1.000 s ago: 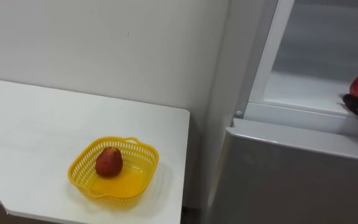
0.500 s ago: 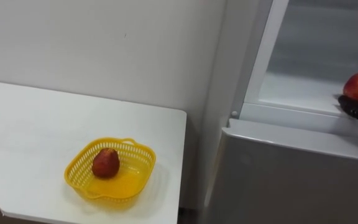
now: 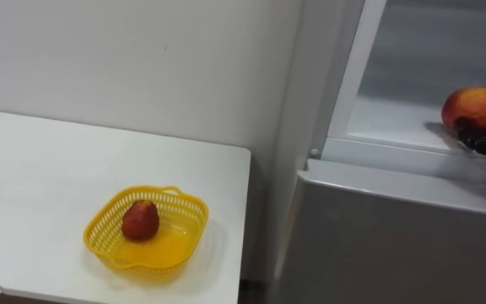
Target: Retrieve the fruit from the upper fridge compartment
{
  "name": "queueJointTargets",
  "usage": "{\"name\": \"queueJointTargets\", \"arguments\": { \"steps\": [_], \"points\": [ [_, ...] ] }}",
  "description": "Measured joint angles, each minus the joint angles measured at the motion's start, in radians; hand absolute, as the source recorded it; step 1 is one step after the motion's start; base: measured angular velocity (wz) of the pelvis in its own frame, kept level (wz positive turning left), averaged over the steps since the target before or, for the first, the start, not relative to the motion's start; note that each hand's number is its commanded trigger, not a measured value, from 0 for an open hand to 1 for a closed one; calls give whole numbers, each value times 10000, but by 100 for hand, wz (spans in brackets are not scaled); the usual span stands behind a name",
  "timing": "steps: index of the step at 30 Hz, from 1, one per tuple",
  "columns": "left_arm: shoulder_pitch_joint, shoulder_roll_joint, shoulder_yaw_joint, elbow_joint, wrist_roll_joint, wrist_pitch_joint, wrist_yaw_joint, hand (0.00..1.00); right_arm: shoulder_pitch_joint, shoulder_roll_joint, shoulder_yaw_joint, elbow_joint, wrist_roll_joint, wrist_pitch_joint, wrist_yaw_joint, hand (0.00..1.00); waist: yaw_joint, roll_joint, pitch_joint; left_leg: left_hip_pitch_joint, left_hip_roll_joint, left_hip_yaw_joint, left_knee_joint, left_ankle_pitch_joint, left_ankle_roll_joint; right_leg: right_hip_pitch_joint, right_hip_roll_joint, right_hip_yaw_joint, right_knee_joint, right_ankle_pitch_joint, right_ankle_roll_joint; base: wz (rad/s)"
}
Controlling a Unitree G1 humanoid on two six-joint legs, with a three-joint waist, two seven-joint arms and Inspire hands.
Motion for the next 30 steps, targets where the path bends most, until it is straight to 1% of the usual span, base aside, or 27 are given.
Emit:
{"name": "queueJointTargets", "arguments": {
  "steps": [3, 5, 7, 9, 17, 25, 28, 30],
  "points": [
    [-32, 1, 1, 11, 1, -3, -1, 0, -81, 1, 20, 0, -23, -2, 2, 100, 50, 5, 3, 30, -5, -43, 2, 26, -41, 7, 12, -111, 0, 1, -1, 5],
    [-65, 1, 1, 28, 3, -4, -5, 0, -132, 0, 6, 3, -66, 0, -1, 100, 157, 7, 4, 56, 11, -70, -18, 42, -67, 29, 25, -216, -4, 1, -2, 2],
    [-105, 4, 9, 43, 6, -4, 1, 0, -230, -2, 17, 8, -185, 12, 3, 100, 231, 4, 7, 72, 17, -126, -83, 65, -99, 31, 40, -228, -15, 1, -2, 5],
    [-109, 20, 11, 76, 9, -4, 7, 0, -238, -2, 18, 4, -381, 15, 39, 100, 235, -40, 6, 133, 17, -192, -210, 106, -130, 39, 48, -246, -16, 1, -2, 4],
    [-130, 39, 18, 113, 11, -7, 16, 0, -235, -2, 15, 6, -372, 148, 115, 100, 270, -154, 65, 178, 20, -193, -238, 111, -133, 66, 54, -286, -21, 0, -2, 0],
    [-143, 41, 12, 83, 19, -32, 96, 0, -233, 1, 72, -6, -359, 147, -110, 100, 337, -161, 67, 169, 20, -157, -242, 111, -133, 27, 46, -339, -21, 0, -2, 0],
    [-227, 61, 17, 94, 18, -35, 96, 0, -199, 60, 81, -262, -342, 152, -334, 100, 308, -160, 63, 44, 6, -173, -193, 111, -133, -7, 53, -302, -98, 0, -3, 0],
    [-289, 69, 61, 111, 18, -39, 86, 0, -74, 60, 74, -563, -339, 152, -389, 100, 299, -161, 52, 10, 4, -170, -175, 111, -133, -3, 66, -285, -167, 21, -38, 0]
  ]
}}
